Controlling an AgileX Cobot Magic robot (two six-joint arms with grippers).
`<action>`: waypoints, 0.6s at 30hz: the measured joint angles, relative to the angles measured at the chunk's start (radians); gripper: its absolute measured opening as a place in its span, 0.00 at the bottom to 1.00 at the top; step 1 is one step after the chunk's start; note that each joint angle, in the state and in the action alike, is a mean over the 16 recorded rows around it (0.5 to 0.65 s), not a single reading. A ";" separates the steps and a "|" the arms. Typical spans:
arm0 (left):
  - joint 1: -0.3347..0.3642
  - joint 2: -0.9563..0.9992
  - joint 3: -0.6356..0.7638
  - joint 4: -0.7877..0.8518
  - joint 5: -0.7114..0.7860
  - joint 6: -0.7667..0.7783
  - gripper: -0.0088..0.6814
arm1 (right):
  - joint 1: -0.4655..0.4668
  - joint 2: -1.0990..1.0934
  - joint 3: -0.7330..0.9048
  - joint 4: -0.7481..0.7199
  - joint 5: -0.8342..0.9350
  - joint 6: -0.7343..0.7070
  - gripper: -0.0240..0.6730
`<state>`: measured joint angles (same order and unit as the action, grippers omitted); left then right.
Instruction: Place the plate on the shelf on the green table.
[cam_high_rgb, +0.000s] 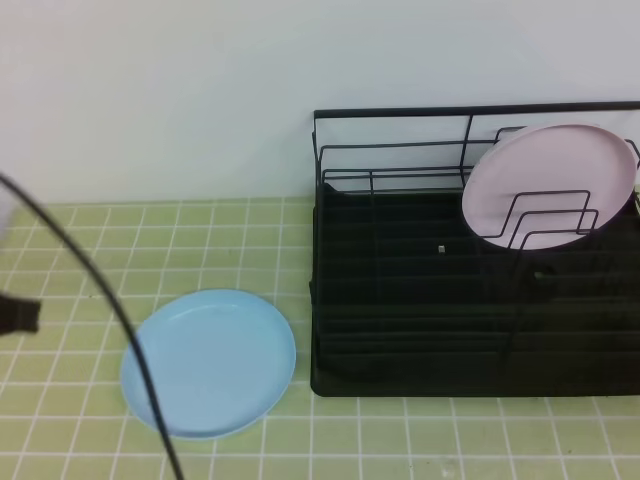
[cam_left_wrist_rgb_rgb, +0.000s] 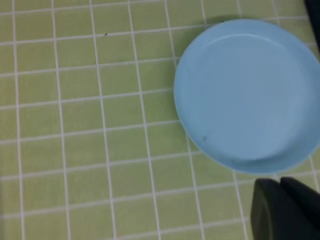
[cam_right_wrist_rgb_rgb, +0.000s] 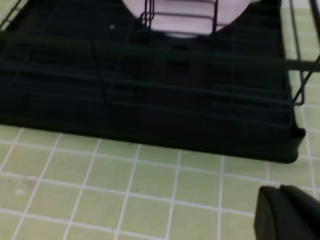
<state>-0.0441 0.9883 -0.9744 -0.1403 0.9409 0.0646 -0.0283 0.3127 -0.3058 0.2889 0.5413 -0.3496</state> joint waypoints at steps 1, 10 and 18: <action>0.000 0.038 -0.017 -0.008 0.004 0.015 0.01 | 0.000 0.014 0.000 0.015 0.002 -0.016 0.03; 0.000 0.345 -0.108 -0.081 -0.067 0.094 0.25 | 0.001 0.068 0.000 0.133 0.015 -0.150 0.03; 0.000 0.557 -0.126 -0.136 -0.172 0.116 0.59 | 0.001 0.069 0.000 0.159 0.018 -0.191 0.03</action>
<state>-0.0439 1.5455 -1.1006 -0.2761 0.7684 0.1803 -0.0277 0.3817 -0.3062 0.4479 0.5594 -0.5406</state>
